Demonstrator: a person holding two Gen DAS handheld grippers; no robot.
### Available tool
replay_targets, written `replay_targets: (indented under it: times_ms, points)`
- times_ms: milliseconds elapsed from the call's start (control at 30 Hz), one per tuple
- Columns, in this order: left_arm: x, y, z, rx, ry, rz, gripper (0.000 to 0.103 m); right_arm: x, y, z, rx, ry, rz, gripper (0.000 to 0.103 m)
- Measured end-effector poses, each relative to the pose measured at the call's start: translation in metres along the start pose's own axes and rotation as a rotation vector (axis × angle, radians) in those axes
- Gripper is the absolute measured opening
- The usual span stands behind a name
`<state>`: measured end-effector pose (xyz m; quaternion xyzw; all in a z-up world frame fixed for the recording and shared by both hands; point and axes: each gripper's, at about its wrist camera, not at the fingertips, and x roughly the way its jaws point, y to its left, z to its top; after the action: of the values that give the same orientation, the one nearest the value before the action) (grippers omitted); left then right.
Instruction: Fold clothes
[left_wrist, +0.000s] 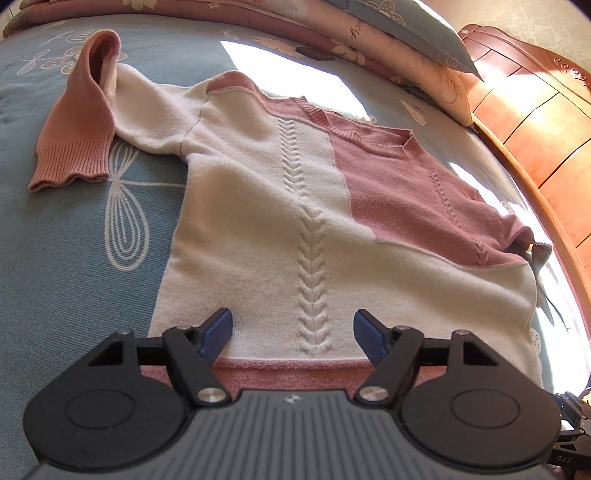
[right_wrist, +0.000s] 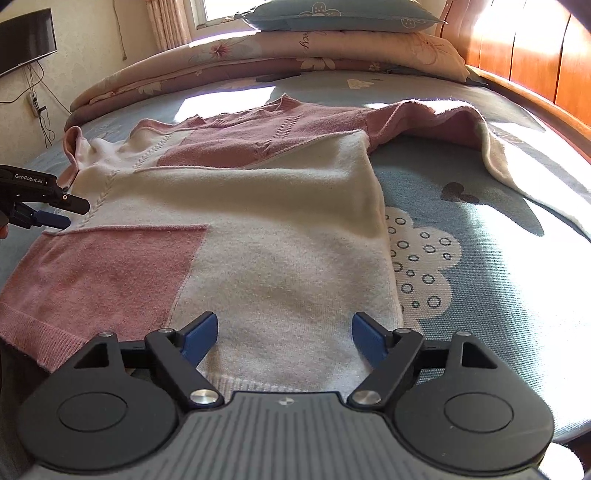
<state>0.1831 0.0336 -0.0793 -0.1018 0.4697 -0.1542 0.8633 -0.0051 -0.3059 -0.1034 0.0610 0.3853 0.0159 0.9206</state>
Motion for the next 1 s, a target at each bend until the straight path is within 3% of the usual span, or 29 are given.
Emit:
replay_targets:
  times_ms: [133, 300, 533, 633, 767, 867, 1000]
  points:
    - [-0.016, -0.006, 0.003, 0.038, -0.024, 0.021, 0.075, 0.005, 0.008, 0.000, -0.053, 0.010, -0.024, 0.090]
    - [-0.014, -0.043, 0.021, 0.137, -0.041, -0.108, 0.084, 0.006, 0.005, 0.014, 0.007, 0.051, -0.029, 0.089]
    - [0.036, -0.100, 0.025, 0.294, 0.084, -0.163, 0.084, -0.013, -0.031, 0.073, 0.180, -0.001, -0.024, 0.087]
    - [0.049, -0.106, 0.016, 0.337, 0.105, -0.193, 0.084, -0.012, -0.054, 0.109, 0.237, -0.034, -0.017, 0.087]
    - [0.046, -0.092, 0.012, 0.324, 0.078, -0.251, 0.084, 0.024, -0.090, 0.149, 0.322, -0.020, 0.032, 0.086]
    - [0.048, -0.077, 0.014, 0.277, 0.055, -0.322, 0.084, 0.068, -0.116, 0.166, 0.424, 0.004, 0.079, 0.082]
    - [0.049, -0.069, 0.019, 0.225, 0.048, -0.372, 0.084, 0.118, -0.135, 0.171, 0.452, 0.016, 0.082, 0.079]
